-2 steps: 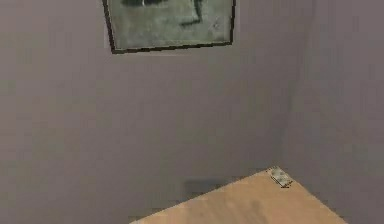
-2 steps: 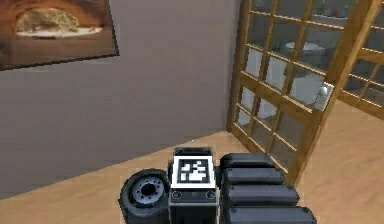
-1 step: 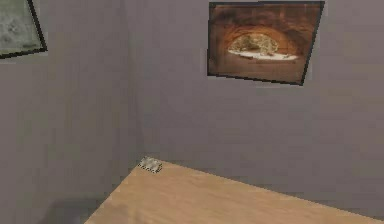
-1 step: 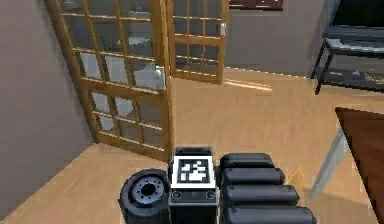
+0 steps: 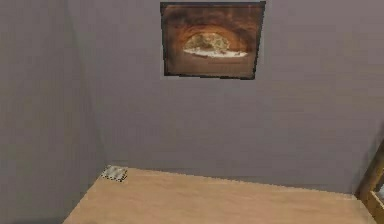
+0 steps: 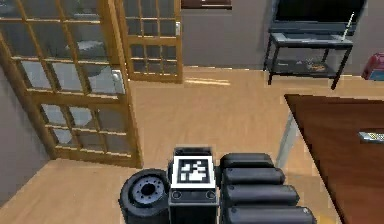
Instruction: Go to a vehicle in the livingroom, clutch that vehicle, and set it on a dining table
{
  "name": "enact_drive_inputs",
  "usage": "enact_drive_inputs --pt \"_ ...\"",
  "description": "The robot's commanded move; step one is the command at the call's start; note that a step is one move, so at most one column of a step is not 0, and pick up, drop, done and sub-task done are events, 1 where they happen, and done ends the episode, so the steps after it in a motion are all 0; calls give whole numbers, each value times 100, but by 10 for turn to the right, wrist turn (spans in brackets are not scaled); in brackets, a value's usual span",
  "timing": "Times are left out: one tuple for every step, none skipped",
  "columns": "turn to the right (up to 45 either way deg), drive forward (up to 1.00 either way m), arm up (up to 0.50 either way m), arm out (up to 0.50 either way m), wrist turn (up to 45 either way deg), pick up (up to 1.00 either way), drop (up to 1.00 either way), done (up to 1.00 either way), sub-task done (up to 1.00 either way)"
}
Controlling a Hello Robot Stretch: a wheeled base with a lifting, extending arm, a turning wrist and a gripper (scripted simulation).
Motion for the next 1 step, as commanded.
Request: enact_drive_inputs --pt "-450 0 0 0 0 0 0 0 0"
